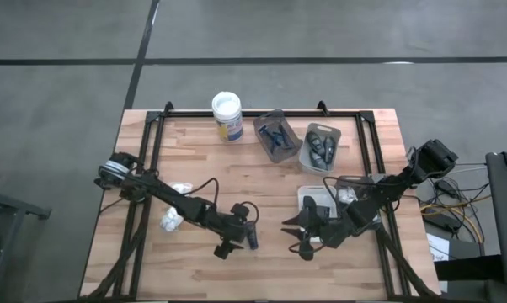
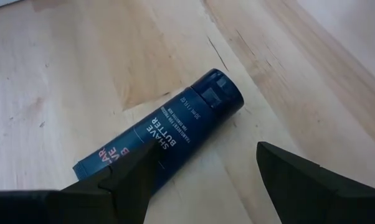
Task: Pick & Place Travel size toiletries
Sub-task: Put the blue shaving cream into the white bin
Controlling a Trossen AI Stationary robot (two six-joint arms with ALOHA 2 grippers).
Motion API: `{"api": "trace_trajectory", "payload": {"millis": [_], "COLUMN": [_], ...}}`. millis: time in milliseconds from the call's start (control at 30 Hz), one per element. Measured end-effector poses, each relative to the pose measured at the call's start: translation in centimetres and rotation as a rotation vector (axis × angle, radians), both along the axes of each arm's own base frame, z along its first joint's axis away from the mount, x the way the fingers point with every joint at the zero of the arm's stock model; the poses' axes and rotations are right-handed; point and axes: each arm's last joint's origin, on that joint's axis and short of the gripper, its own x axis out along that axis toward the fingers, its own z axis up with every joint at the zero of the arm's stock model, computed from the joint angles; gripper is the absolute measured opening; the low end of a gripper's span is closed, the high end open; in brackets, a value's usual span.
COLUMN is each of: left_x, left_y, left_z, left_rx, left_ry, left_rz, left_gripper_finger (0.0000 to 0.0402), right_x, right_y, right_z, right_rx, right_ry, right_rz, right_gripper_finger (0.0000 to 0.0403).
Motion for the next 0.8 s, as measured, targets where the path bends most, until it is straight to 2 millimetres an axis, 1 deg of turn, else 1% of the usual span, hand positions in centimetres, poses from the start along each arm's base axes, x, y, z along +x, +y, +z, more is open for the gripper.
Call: {"api": "trace_trajectory", "payload": {"millis": [300,467,533,600,700,800], "left_x": [0.0,0.1,0.3,0.6,1.2,1.3], "left_y": [0.0,-0.3,-0.8,-1.5,-2.4,-2.6], "left_z": [0.0,0.2,0.6,1.3,2.9,3.2], "left_rx": [-0.036,-0.124,-0.159,-0.155,-0.074,0.034], "left_ry": [0.008,0.017,0.010,-0.023,-0.137,-0.200], "left_rz": [0.049,0.099,0.067,-0.004,-0.136,-0.237], "left_gripper_finger": [0.0277,0.0263,0.0253,0.0243,0.0230,0.0223], "right_x": [0.2,0.2,0.2,0.2,0.2,0.2], "right_y": [0.1,0.1,0.2,0.2,0.2,0.2], "right_z": [0.4,0.4,0.5,0.5,0.5,0.5], "right_rx": [0.034,0.039,0.042,0.047,0.048,0.048], "right_ry": [-0.042,-0.044,-0.046,-0.041,-0.041,-0.041], "right_rz": [-0.003,-0.005,-0.003,0.011,0.013,0.013], "right_gripper_finger": [0.0120,0.0132,0.0136,0.0141,0.0146,0.0151]}}
